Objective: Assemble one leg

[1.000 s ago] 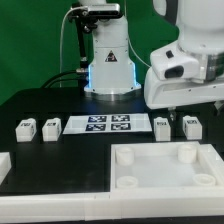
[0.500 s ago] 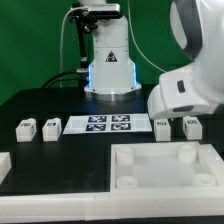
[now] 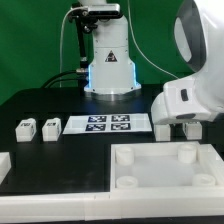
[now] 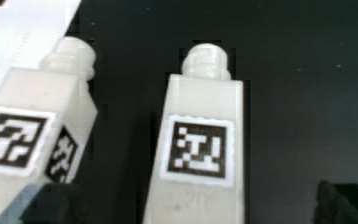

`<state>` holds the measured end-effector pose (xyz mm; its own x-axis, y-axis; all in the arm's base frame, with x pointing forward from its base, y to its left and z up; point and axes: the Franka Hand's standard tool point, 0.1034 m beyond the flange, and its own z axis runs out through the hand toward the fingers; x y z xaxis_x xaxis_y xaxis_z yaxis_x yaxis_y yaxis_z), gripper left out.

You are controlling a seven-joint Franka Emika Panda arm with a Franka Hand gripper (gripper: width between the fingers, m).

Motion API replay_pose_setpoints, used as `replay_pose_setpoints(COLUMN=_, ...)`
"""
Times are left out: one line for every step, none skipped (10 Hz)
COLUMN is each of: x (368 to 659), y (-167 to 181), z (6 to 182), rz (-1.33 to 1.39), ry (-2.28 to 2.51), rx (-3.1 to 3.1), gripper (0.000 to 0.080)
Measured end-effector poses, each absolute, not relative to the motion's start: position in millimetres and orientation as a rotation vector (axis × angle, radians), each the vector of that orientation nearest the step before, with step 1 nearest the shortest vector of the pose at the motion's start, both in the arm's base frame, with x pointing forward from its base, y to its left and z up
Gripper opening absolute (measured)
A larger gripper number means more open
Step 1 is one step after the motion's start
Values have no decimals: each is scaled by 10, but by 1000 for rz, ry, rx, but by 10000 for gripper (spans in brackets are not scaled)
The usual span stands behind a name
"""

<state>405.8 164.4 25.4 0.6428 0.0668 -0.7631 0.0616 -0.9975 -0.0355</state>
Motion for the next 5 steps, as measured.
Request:
replay_pose_setpoints(x=3986, y=1649, z=179, rz=1305, ry=-111, rx=-2848, gripper=649)
replay_pose_setpoints(x=3934, y=1665, z=134, rz=1313, ry=-109, rx=-2848, gripper=649)
replay_pose_setpoints(x=3908, y=1679, z=102, rz=1328, ry=-102, rx=-2847, gripper=649)
replay_pose_setpoints(x=3914, y=1700, z=88, rz=1347, ry=-89, rx=-2846, gripper=649)
replay_pose_setpoints(x=3923, y=1701, z=78, rz=1343, ry=-92, rx=-2845, gripper=649)
